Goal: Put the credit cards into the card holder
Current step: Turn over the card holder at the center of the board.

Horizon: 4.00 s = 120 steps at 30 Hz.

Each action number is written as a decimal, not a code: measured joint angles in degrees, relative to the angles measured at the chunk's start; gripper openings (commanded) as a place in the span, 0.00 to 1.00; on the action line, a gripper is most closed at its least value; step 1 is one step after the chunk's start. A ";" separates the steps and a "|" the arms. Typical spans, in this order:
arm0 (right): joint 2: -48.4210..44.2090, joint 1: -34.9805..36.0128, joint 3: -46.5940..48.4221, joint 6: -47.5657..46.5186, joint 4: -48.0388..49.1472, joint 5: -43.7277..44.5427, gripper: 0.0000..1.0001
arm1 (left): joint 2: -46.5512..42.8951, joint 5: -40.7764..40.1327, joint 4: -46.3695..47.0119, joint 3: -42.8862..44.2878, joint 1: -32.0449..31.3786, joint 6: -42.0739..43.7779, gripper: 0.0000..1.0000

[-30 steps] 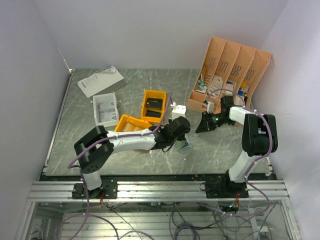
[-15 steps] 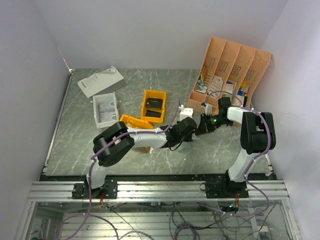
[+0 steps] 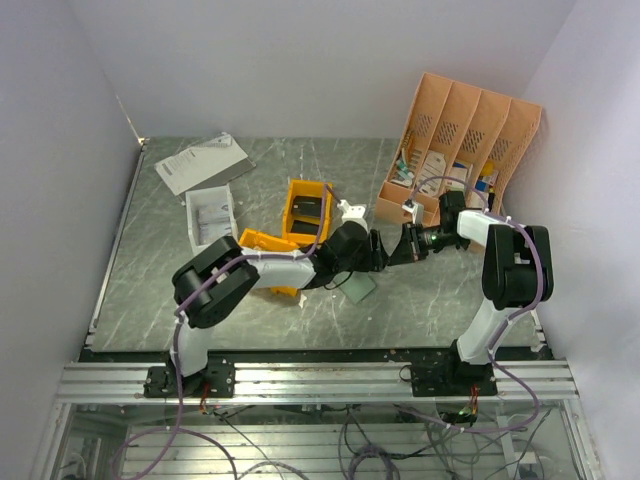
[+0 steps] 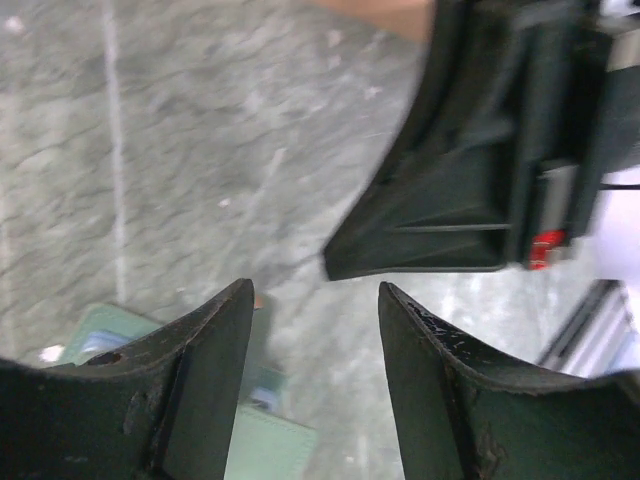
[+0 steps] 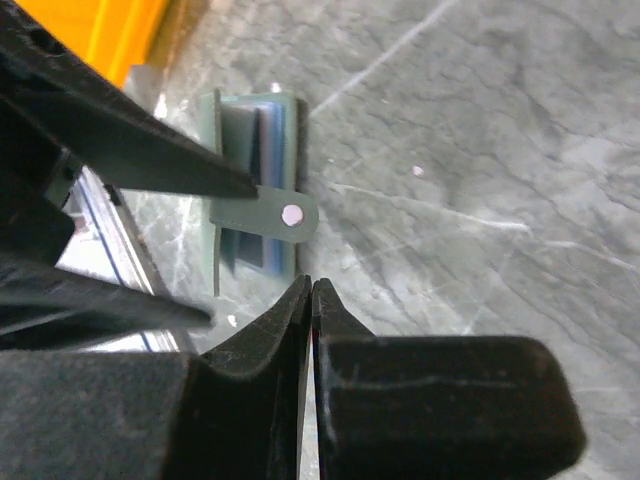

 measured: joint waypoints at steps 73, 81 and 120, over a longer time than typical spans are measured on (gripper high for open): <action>3.52 16.52 3.21 -2.38 -3.58 8.02 0.01 | -10.64 -1.33 25.09 -32.57 -1.14 -26.01 0.70; 4.17 16.06 3.65 -2.36 -4.09 7.34 0.01 | -7.56 -3.13 26.77 -31.23 -1.29 -26.14 0.47; -9.84 -8.74 3.50 -10.82 -9.05 -4.83 0.15 | -12.87 -41.90 -21.11 -3.10 -19.28 60.00 0.07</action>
